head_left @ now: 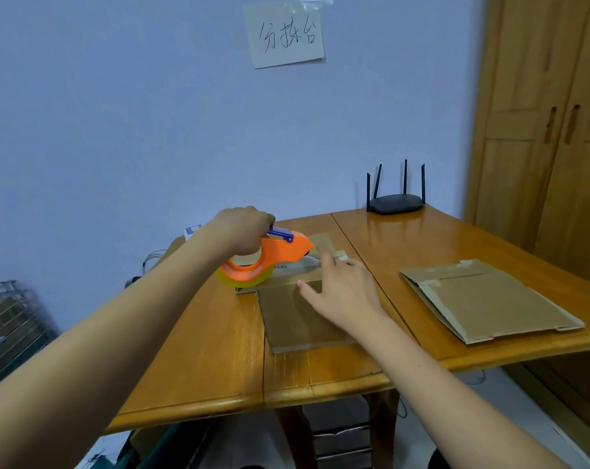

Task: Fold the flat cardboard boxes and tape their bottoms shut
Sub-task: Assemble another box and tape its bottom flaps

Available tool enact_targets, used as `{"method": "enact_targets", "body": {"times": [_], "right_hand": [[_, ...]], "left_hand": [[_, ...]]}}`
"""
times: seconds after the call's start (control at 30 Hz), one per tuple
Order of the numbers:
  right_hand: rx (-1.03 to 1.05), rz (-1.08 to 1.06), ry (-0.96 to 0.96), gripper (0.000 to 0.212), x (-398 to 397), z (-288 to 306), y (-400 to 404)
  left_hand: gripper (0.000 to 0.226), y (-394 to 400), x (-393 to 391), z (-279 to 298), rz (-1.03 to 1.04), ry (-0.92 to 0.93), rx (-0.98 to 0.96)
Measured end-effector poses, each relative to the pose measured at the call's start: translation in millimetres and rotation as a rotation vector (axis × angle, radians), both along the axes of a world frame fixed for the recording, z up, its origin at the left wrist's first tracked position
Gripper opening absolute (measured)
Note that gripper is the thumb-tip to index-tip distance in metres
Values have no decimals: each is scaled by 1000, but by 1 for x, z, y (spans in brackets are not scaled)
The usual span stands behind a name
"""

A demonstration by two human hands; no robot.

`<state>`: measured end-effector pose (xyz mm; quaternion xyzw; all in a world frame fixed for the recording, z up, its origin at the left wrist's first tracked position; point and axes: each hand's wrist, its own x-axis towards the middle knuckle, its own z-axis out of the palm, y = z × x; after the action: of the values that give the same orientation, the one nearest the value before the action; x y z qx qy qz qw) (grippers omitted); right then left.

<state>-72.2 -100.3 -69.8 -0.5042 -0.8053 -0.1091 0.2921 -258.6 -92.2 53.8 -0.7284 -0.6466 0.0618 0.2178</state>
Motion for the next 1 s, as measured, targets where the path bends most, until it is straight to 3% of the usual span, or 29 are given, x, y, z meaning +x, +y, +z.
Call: {"method": "enact_targets", "body": {"times": [0.13,0.23,1.0], "right_hand": [[-55,31,-136,61,1,14,5],[-81,82,-193,67,-2,8,4],[-123,110,-151,73,2,-1,9]], "left_hand": [[32,1,0,-1,10,24,7],[30,1,2,-4,5,72,42],[33,-3,-17,2,-22,-27,14]]}}
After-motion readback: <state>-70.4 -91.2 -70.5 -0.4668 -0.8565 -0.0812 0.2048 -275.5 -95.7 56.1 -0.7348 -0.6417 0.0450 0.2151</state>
